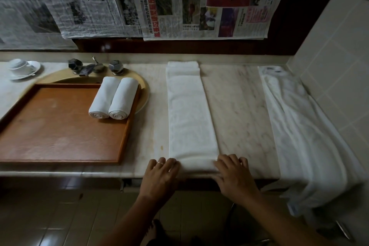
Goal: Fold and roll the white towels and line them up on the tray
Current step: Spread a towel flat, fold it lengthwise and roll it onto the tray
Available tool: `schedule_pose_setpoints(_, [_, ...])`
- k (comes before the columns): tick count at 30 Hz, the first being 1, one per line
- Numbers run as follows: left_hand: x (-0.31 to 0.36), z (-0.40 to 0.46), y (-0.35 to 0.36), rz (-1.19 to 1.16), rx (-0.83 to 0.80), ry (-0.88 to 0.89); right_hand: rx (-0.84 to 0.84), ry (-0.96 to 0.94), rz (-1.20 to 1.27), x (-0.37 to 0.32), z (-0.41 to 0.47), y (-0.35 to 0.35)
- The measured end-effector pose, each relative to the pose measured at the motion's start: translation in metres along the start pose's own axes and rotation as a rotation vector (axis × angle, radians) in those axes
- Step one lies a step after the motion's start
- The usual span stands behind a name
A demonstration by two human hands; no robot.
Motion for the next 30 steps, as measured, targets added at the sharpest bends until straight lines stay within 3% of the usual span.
schedule_pose_setpoints(3, [0.003,-0.004,-0.002,-0.014,-0.023,-0.004,-0.077,-0.011,0.042,0.003,0.002,-0.001])
schedule_pose_setpoints(9, [0.0,0.002,-0.008,-0.186,-0.136,-0.245,-0.167,0.074,0.119,0.01,0.025,-0.011])
schedule_pose_setpoints(14, [-0.012,0.02,-0.012,-0.312,-0.237,-0.327,-0.316,0.299,0.198,0.011,0.05,-0.02])
schedule_pose_setpoints(19, [-0.015,0.027,-0.015,-0.381,-0.12,-0.482,-0.237,0.434,0.233,0.01,0.055,-0.027])
schedule_pose_setpoints(21, [-0.012,0.025,-0.017,-0.313,-0.031,-0.465,-0.124,0.363,0.115,0.005,0.054,-0.027])
schedule_pose_setpoints(24, [-0.004,0.022,-0.014,-0.169,0.008,-0.291,-0.013,0.141,-0.023,-0.004,0.041,-0.016])
schedule_pose_setpoints(27, [0.0,0.015,-0.006,-0.016,0.059,-0.132,0.021,0.007,-0.044,-0.003,0.021,-0.008])
schedule_pose_setpoints(30, [0.001,0.004,-0.004,0.024,0.009,-0.095,-0.013,-0.013,0.021,0.0,0.007,-0.007])
Point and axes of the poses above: each hand's wrist, its own z-axis towards the middle knuckle, its own y-axis out of the palm, x = y × z, the point moved 3 cm from there along z, towards the middle knuckle, and after that the axes turned 2 degrees about z, right-handed, at the moved point
